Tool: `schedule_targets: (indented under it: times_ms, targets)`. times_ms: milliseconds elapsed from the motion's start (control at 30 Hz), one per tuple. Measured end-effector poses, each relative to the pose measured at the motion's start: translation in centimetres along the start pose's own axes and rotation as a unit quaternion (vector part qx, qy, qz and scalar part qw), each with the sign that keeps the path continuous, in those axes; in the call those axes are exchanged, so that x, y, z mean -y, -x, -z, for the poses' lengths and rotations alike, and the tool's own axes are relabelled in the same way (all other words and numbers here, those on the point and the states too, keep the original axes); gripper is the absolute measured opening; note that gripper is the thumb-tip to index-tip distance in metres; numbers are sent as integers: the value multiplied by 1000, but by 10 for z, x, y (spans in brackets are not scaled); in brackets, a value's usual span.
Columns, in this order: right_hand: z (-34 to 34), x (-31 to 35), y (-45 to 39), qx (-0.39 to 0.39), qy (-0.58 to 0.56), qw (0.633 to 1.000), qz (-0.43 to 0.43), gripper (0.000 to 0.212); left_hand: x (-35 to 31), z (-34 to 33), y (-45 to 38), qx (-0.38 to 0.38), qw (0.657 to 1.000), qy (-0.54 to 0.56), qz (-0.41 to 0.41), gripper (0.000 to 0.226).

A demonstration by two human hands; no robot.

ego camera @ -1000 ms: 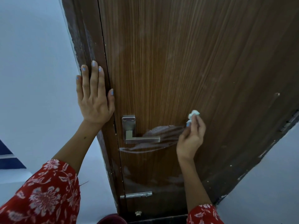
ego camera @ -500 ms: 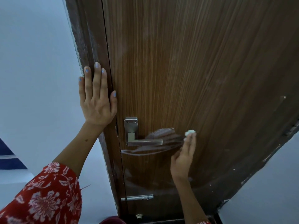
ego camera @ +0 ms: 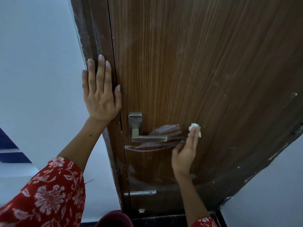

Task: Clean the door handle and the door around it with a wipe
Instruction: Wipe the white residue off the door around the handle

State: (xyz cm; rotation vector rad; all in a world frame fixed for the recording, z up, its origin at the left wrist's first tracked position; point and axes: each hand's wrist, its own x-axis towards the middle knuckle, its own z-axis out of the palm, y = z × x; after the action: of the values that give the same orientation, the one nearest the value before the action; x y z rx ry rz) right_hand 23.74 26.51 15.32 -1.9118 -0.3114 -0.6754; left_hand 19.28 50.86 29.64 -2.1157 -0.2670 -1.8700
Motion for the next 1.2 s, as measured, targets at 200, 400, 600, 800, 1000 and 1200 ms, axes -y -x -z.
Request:
schedule_targets:
  times_ms: [200,400,600,800,1000,1200]
  targets:
    - [2,-8,13,14,-9,999,-39,81,0,0,-1,-1,1000,4,3,56]
    - [-10,4,23,53,10,997,47,79,0,-1,0,3,1000,3,4,56]
    - [-10,2,19,34,14,999,21,84,0,-2,0,1,1000,4,5,56]
    - [-12,4,15,91,100,980,143,85,1,-2,0,0,1000,6,4,57]
    - [-12,5,12,108,136,972,160,80,0,-2,0,-1,1000,8,3,57]
    - [-12,-2,22,120,141,978,96,92,0,-2,0,3,1000,6,6,56]
